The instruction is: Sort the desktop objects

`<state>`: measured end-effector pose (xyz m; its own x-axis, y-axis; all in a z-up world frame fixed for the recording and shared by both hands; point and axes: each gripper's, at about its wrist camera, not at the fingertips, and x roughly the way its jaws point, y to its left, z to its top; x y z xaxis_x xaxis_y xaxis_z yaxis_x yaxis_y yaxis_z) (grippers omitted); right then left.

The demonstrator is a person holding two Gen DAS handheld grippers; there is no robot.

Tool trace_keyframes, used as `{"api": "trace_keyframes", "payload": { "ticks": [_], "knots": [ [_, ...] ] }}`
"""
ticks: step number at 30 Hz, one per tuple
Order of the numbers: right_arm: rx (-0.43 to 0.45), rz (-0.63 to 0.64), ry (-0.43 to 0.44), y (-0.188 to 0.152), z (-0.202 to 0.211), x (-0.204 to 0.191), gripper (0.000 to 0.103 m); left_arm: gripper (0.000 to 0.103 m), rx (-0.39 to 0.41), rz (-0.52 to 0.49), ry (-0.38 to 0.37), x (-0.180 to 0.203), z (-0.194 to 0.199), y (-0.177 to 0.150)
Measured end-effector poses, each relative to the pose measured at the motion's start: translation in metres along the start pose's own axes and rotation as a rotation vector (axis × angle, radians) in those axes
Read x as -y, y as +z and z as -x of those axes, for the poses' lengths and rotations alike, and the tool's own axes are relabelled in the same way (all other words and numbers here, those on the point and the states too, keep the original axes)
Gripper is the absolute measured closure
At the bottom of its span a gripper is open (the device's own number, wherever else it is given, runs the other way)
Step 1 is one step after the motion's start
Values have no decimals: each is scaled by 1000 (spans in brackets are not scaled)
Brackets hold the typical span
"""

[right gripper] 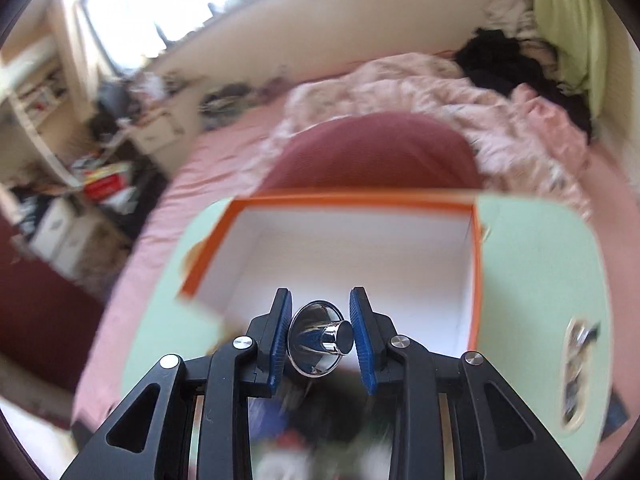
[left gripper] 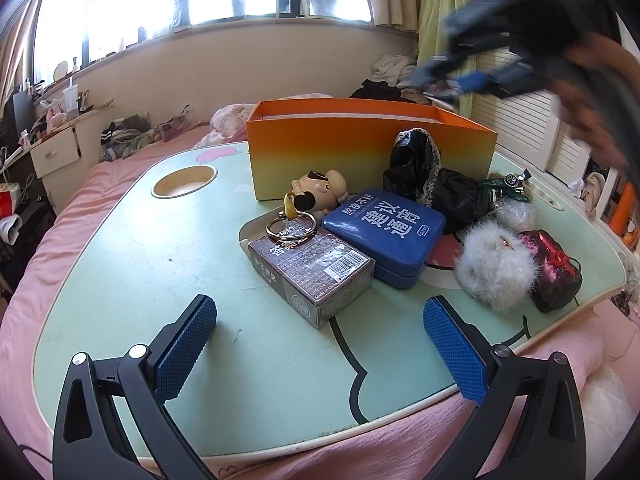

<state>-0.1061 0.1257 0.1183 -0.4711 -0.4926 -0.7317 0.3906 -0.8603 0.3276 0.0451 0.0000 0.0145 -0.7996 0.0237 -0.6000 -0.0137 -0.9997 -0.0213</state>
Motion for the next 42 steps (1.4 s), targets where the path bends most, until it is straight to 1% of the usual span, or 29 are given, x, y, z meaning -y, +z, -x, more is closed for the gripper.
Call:
{"api": "trace_keyframes", "payload": {
  "ticks": [1, 3, 5, 7, 9, 11, 13, 15, 17, 20, 21, 23, 25, 27, 28, 29, 31, 32, 36, 42],
  "knots": [
    [-2, 13, 18, -14, 5, 0, 74, 0, -1, 0, 0, 0, 0, 0],
    [-3, 32, 16, -41, 11, 1, 74, 0, -4, -1, 0, -1, 0, 0],
    [-3, 25, 40, -58, 12, 4, 74, 0, -7, -2, 0, -1, 0, 1],
    [4, 45, 78, -70, 12, 3, 70, 0, -11, -6, 0, -2, 1, 2],
    [56, 90, 72, -80, 18, 0, 49, 0, -14, -7, -1, -3, 0, 2],
    [146, 128, 40, -90, 29, -2, 40, 0, -17, -7, -1, -5, 0, 3],
    [208, 140, 24, -106, 41, 1, 39, 0, -20, -7, 0, -5, 0, 4],
    [239, 136, 14, -124, 50, 11, 39, 0, -21, -7, -1, -5, 0, 4],
    [249, 130, -22, -150, 54, 20, 39, 0, -22, -6, -2, -5, -1, 5],
    [235, 167, -53, -179, 52, 23, 39, 0, -23, -6, -2, -5, -1, 6],
    [234, 183, -44, -185, 51, 21, 35, 0, -23, -6, -1, -5, -1, 5],
    [215, 217, -37, -190, 46, 12, 33, 0, -22, -6, -1, -5, 0, 5],
    [229, 248, -73, -198, 44, 5, 30, 0, -21, -5, -1, -6, 0, 5],
    [243, 259, -77, -205, 35, 1, 12, 0, -19, -2, -4, -7, 1, 4],
    [268, 272, -83, -207, 32, -1, 9, 0, -19, -2, -4, -7, 1, 4],
    [267, 297, -113, -208, 27, -6, 6, 0, -17, -2, -3, -7, 1, 4],
    [239, 360, -182, -210, 19, -16, 3, 0, -14, -2, -3, -6, 2, 3],
    [235, 373, -196, -210, 16, -18, 1, 0, -14, -1, -4, -6, 2, 3],
    [244, 366, -197, -208, 15, -12, 0, 0, -9, -2, -3, -4, 3, 2],
    [250, 374, -205, -211, 15, -14, 0, 0, -1, 1, -3, -4, 5, 2]
  ]
}}
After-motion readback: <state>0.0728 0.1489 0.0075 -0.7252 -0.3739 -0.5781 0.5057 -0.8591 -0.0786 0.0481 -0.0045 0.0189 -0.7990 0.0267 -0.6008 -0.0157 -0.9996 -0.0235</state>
